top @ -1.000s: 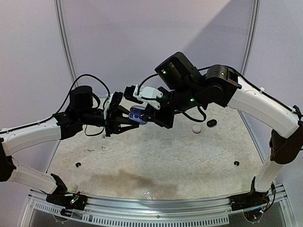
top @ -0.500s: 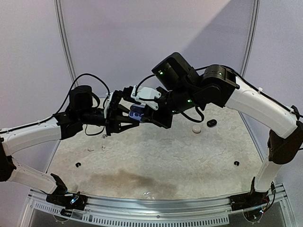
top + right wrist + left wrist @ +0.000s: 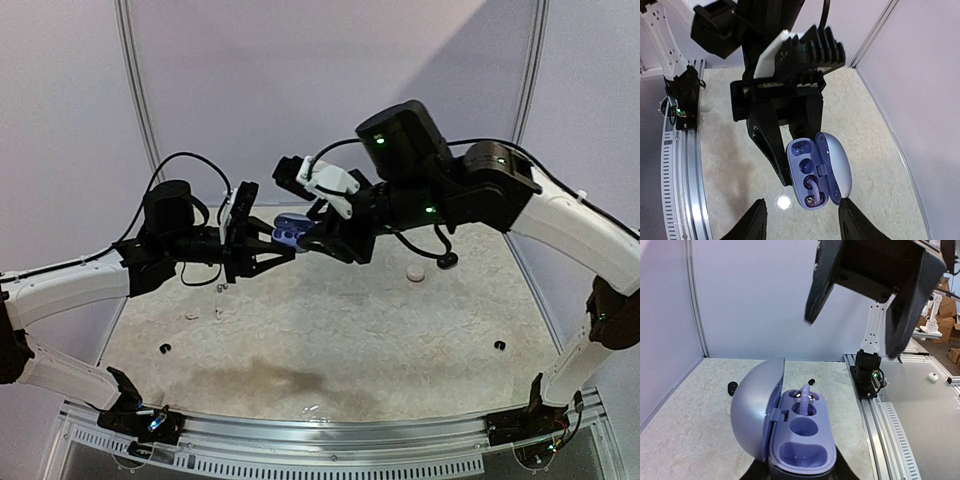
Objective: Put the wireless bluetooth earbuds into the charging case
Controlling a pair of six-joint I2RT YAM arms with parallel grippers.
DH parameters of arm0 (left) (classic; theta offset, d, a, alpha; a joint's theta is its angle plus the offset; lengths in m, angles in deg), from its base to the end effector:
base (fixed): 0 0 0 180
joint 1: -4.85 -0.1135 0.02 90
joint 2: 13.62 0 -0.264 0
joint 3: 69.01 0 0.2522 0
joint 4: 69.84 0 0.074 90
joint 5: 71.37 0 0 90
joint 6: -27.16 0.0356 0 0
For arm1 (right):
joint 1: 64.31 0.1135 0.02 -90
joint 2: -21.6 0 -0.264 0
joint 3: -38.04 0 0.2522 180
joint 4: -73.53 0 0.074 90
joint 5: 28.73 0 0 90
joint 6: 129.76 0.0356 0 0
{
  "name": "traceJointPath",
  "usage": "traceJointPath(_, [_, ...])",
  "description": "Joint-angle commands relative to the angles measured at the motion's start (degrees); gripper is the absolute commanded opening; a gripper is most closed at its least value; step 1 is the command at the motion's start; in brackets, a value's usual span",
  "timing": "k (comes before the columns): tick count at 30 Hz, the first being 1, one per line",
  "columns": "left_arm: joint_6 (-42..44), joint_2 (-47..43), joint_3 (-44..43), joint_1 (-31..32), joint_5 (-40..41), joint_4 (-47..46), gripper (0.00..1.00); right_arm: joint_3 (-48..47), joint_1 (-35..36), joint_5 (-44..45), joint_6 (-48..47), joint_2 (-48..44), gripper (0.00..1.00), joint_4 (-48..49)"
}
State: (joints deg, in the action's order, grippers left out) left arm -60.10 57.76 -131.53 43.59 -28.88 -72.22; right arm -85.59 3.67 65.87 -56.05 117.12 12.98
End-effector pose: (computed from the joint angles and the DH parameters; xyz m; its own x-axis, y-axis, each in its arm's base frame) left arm 0.2038 -0.1971 0.3138 -0.0404 0.0738 -0.9965 0.9973 0.0649 -0.0356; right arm 0.1377 0.3329 0.4364 0.0590 -0.5998 -0.7980 -0.9190 0.2795 -0.2780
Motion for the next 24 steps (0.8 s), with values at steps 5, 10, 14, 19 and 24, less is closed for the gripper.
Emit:
traceJointPath(5, [-12.46,-0.24,0.64,0.11,2.87,-13.10,0.00,25.81,-6.09,-9.85,16.37,-18.65,0.71,28.86])
traceJointPath(10, [-18.66,0.74,-0.26,0.19,0.41,-21.13,0.00,31.76,-7.90,-12.99,21.70,-18.78,0.78,37.57])
traceJointPath(14, [-20.84,0.70,-0.55,0.28,-1.11,-23.93,0.00,32.82,-8.55,-16.93,21.76,-16.36,0.76,43.81])
traceJointPath(19, [-21.39,0.91,-0.85,0.55,-1.98,-24.60,0.00,31.82,-8.99,-23.83,21.43,-12.75,0.58,47.81])
traceJointPath(24, [-21.56,1.00,-1.17,0.76,-2.31,-25.25,0.00,31.10,-9.00,-26.81,21.83,-10.48,0.46,50.07])
